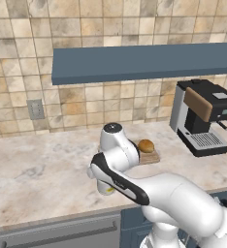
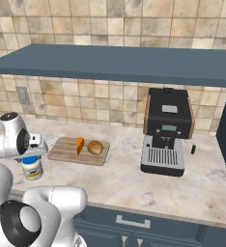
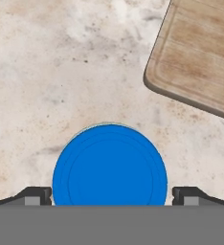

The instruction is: Retrieve the reheated potato from the microwave, then place the potato, cheese, and condiment on the cutting board.

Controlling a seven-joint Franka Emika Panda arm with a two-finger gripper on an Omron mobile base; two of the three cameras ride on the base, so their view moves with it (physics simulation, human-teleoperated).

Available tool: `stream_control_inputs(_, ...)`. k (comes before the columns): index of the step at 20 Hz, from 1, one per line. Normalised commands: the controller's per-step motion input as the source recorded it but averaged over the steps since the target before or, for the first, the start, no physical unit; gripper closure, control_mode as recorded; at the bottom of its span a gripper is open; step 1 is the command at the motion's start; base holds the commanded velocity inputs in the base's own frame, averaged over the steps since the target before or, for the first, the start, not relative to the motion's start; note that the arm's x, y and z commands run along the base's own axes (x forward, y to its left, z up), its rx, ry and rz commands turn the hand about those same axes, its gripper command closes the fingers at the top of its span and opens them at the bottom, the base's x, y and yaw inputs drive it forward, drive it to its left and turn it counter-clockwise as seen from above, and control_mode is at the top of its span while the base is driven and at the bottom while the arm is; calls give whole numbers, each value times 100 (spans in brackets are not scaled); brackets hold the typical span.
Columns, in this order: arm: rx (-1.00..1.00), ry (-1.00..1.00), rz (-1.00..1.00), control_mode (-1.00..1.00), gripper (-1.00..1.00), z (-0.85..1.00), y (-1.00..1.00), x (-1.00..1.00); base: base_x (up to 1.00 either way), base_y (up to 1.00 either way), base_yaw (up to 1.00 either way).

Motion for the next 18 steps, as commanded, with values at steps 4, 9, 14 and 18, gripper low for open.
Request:
stream_control_inputs(4, 0, 3, 0, -100, -100, -1, 4, 7, 0, 0, 0)
stream_control_inputs(9, 0, 1, 0, -100, -100, 0, 6, 5, 0, 0, 0)
stream_control_inputs(14, 0, 0, 0, -100, -100, -6, 6, 0, 0, 0, 0)
stream_control_inputs(18, -1, 0, 0, -100, -100, -17, 4, 0, 0, 0, 0)
